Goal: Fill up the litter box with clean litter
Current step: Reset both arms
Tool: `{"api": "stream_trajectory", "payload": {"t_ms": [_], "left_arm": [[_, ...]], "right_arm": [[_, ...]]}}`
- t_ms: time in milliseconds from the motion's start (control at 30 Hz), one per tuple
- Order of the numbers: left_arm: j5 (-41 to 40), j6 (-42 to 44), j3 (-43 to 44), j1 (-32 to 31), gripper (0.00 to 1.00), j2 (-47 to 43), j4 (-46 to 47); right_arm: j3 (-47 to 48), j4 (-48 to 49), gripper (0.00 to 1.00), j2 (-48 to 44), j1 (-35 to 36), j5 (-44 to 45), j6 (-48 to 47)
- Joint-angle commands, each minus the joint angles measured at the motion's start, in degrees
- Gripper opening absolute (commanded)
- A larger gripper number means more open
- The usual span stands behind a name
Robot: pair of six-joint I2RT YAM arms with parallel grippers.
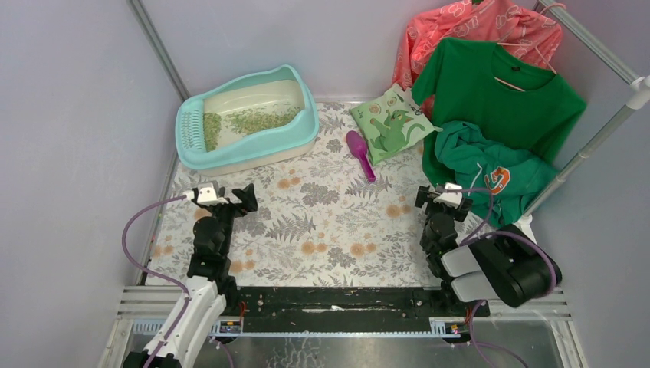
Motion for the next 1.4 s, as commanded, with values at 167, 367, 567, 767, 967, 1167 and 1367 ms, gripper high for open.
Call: {"api": "stream_trajectory", "payload": {"t_ms": [167, 367, 567, 767, 967, 1167, 1367], "left_arm": [[-0.05, 2.0, -0.16, -0.01, 0.99, 1.26, 4.94], [-0.09, 2.09, 0.03, -0.01, 0.99, 1.46, 4.84], [-0.11, 2.51, 0.37, -0.01, 0.99, 2.15, 4.68], [-0.24, 2.44, 0.53, -0.01, 0.99, 2.37, 4.45], [-0.88, 2.69, 0.58, 0.0, 0.99, 3.36, 4.9], [-1.04, 3.05, 0.89, -0.01, 0.99, 5.32, 6.47], [-2.54, 3.22, 0.51, -0.01, 0.99, 6.1, 7.5]], "right_arm": [[0.38, 10.42, 1.0, 5.15, -3.82, -0.33, -0.58], [-0.12, 12.53, 1.0, 5.64, -3.94, -0.03, -0.65], [-0.62, 0.65, 1.0, -1.8, -4.01, -2.18, 6.16], [0.22, -2.95, 1.0, -2.92, -5.95, -5.62, 8.52], [2.21, -5.62, 1.0, -2.36, -6.14, -4.4, 5.47], [3.39, -3.01, 1.0, 1.21, -9.95, -9.73, 3.54], [7.19, -0.53, 1.0, 11.64, -14.57, -13.94, 5.46]]}}
